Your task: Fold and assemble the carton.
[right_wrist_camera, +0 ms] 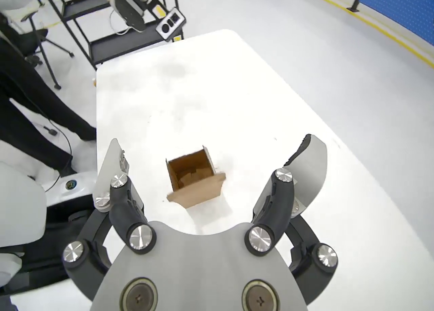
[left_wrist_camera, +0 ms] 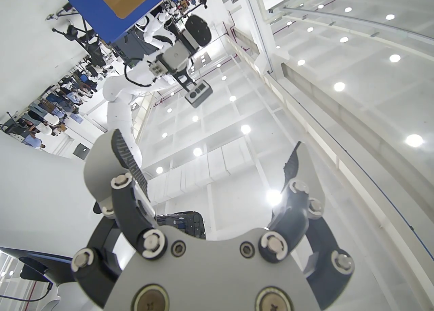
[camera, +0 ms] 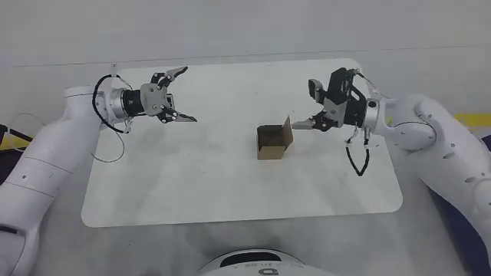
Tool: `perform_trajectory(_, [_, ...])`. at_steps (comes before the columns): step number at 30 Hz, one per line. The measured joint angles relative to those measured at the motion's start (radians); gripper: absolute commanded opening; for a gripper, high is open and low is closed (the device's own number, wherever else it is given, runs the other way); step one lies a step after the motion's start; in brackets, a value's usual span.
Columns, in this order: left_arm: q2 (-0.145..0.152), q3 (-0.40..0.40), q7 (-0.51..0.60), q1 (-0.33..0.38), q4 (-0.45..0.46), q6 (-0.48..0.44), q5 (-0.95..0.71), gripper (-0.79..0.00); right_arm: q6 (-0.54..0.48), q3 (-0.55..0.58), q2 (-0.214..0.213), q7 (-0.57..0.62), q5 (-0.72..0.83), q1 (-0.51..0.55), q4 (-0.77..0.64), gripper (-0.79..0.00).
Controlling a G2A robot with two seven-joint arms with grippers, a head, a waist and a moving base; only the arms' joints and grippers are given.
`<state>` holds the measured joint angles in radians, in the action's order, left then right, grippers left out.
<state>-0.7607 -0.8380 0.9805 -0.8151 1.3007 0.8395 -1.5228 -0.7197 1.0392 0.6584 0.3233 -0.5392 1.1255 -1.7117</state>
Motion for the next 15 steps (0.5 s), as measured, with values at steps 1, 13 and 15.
perform_trajectory(1, [0.0,0.0,0.0,0.0,0.0,0.0,0.0,0.0,0.007,0.006,-0.003,-0.021,-0.033,0.037,0.002,0.0])
perform_trajectory(13, [0.0,0.0,0.0,0.0,0.0,0.0,0.0,0.0,0.098,-0.103,0.029,-0.109,-0.256,0.203,0.055,-0.379])
perform_trajectory(15, [0.0,0.0,0.0,0.0,0.0,0.0,0.0,0.0,0.118,-0.138,0.048,-0.118,-0.271,0.18,0.074,-0.357])
